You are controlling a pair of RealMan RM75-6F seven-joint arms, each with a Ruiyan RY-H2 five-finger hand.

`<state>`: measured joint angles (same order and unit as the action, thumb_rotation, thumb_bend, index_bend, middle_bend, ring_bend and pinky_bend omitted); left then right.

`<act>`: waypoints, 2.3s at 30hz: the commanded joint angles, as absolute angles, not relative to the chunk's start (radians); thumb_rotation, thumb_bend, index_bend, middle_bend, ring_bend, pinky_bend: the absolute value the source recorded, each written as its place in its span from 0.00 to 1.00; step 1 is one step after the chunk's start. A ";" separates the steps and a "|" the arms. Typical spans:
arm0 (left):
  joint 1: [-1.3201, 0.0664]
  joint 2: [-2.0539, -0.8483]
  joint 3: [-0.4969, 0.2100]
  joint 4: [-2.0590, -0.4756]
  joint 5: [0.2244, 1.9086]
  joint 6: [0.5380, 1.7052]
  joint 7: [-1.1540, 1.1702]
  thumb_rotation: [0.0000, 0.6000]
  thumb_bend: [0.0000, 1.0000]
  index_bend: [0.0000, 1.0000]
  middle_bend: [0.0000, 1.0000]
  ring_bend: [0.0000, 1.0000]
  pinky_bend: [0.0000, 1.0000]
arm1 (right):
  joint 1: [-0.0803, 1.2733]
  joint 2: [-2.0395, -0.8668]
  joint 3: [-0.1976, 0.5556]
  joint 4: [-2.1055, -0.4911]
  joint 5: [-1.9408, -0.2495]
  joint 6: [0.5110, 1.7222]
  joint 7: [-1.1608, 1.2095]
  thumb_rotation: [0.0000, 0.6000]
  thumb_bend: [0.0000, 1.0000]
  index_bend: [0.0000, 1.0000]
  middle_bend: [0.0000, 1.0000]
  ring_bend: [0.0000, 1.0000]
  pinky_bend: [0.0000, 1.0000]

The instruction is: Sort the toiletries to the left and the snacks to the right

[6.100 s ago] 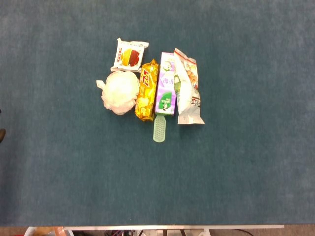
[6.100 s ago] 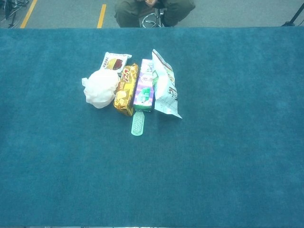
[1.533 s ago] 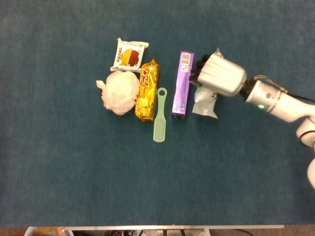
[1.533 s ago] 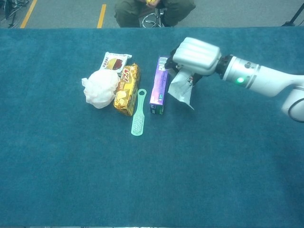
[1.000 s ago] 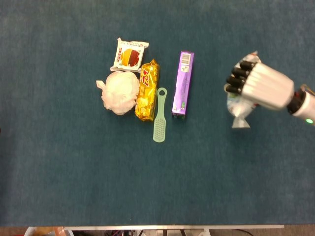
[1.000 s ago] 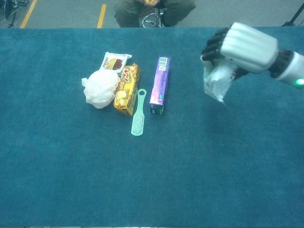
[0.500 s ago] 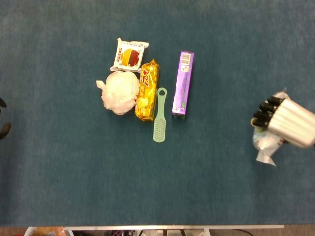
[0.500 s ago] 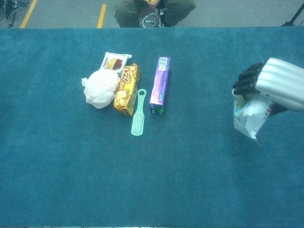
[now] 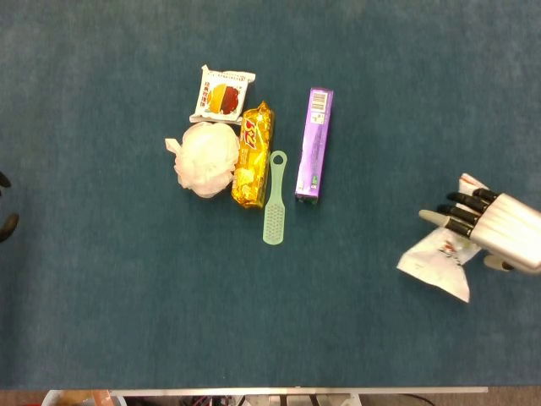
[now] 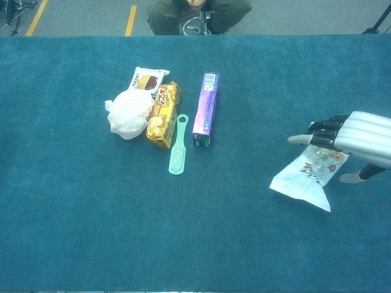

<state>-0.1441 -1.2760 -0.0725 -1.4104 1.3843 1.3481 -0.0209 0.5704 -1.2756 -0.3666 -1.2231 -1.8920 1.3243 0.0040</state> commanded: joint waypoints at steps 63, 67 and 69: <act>-0.698 -1.471 -0.072 -1.370 1.537 0.841 -0.300 1.00 0.21 0.09 0.00 0.03 0.17 | 0.632 -1.220 0.203 -1.220 -1.611 1.471 0.152 1.00 0.00 0.04 0.16 0.12 0.29; -0.719 -1.501 -0.073 -1.325 1.521 0.820 -0.309 1.00 0.21 0.09 0.00 0.03 0.18 | 0.627 -1.227 0.194 -1.215 -1.615 1.465 0.148 1.00 0.00 0.04 0.17 0.12 0.29; -0.725 -1.520 -0.075 -1.290 1.520 0.828 -0.311 1.00 0.21 0.09 0.00 0.03 0.18 | 0.625 -1.232 0.191 -1.210 -1.614 1.461 0.153 1.00 0.00 0.04 0.17 0.12 0.29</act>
<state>-0.7161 -1.5020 -0.0734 -1.3171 1.5246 0.8264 -0.3071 0.6261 -1.2301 0.1920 -1.2112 -1.6148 1.4623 0.1513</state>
